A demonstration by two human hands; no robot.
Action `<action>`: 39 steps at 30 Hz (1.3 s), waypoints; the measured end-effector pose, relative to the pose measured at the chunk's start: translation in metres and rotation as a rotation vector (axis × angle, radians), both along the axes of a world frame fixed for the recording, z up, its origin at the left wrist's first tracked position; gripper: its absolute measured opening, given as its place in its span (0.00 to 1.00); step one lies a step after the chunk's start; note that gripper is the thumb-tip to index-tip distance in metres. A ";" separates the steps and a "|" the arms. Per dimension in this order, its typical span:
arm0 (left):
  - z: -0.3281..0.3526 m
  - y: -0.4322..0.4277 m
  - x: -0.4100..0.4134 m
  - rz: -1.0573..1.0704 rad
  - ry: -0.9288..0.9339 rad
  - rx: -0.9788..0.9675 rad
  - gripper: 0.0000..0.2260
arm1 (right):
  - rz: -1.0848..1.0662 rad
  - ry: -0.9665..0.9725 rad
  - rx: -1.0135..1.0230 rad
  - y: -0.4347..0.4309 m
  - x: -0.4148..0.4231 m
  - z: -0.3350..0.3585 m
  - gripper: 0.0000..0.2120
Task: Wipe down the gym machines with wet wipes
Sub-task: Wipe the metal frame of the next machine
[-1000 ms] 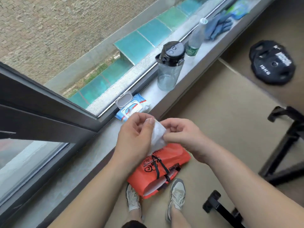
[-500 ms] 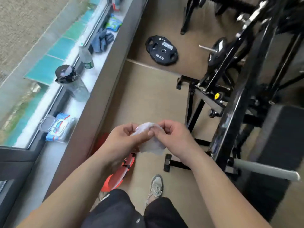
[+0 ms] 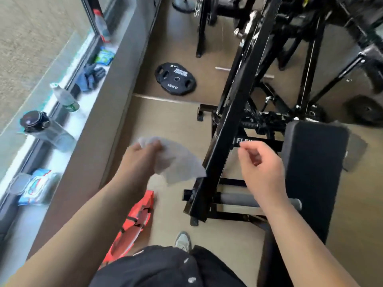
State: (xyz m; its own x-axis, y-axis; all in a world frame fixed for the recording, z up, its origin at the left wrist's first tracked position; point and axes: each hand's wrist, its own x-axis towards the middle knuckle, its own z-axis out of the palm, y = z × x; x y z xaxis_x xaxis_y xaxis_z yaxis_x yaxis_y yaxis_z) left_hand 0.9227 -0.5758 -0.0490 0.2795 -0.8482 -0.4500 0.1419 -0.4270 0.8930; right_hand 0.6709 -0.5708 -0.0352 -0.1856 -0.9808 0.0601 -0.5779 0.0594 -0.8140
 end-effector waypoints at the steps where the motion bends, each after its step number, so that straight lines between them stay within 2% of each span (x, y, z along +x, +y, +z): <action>1: 0.000 -0.003 -0.003 -0.039 -0.143 -0.066 0.09 | 0.037 0.055 -0.045 -0.009 -0.003 -0.004 0.07; 4: -0.010 0.005 -0.028 -0.303 -0.605 -0.206 0.12 | 0.215 0.323 -0.166 -0.040 0.003 -0.025 0.13; 5: -0.018 0.013 -0.041 -0.408 -0.686 -0.216 0.14 | 0.277 0.390 -0.150 -0.048 0.008 -0.036 0.16; 8: -0.038 0.050 -0.081 -0.780 -0.639 -0.373 0.19 | 0.416 0.508 -0.012 -0.056 0.015 -0.076 0.25; 10: -0.058 0.076 -0.094 -0.888 -0.841 -0.507 0.25 | 0.462 0.520 0.006 -0.052 0.012 -0.099 0.28; 12: -0.064 0.093 -0.096 -0.895 -0.992 -0.495 0.29 | 0.487 0.535 0.032 -0.052 0.007 -0.106 0.29; 15: -0.064 0.081 -0.094 -1.009 -1.020 -0.329 0.38 | 0.550 0.560 0.104 -0.055 0.004 -0.100 0.30; 17: -0.068 0.046 -0.095 -1.016 -1.019 -0.290 0.39 | 0.581 0.580 0.182 -0.057 0.003 -0.092 0.29; 20: -0.074 0.012 -0.096 -0.990 -0.896 -0.255 0.37 | 0.588 0.656 0.287 -0.061 0.005 -0.077 0.28; 21: -0.075 0.017 -0.093 -0.989 -0.880 -0.263 0.37 | 0.591 0.702 0.304 -0.063 0.006 -0.072 0.28; 24: -0.077 0.075 -0.075 -1.011 -1.104 -0.435 0.36 | 0.568 0.809 0.325 -0.064 0.015 -0.069 0.29; 26: -0.086 0.098 -0.068 -1.023 -1.171 -0.492 0.35 | 0.545 0.829 0.332 -0.063 0.018 -0.069 0.29; 29: -0.093 0.061 -0.074 -1.031 -1.156 -0.469 0.35 | 0.554 0.791 0.381 -0.064 0.019 -0.068 0.29; 32: -0.090 0.022 -0.082 -1.103 -1.143 -0.453 0.35 | 0.564 0.630 0.476 -0.070 0.018 -0.064 0.27; 34: -0.088 0.031 -0.077 -1.096 -1.123 -0.467 0.35 | 0.584 0.625 0.496 -0.072 0.017 -0.064 0.28; 39: -0.095 0.085 -0.049 -1.149 -1.223 -0.586 0.35 | 0.577 0.719 0.454 -0.069 0.018 -0.068 0.30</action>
State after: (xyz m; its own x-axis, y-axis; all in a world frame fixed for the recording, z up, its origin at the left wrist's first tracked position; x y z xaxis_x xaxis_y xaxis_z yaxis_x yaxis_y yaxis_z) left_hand 0.8734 -0.4904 -0.1437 -0.6018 -0.7967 -0.0552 -0.7695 0.5600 0.3070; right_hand 0.6884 -0.6395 -0.1035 0.2548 -0.8671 -0.4280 -0.9580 -0.1660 -0.2340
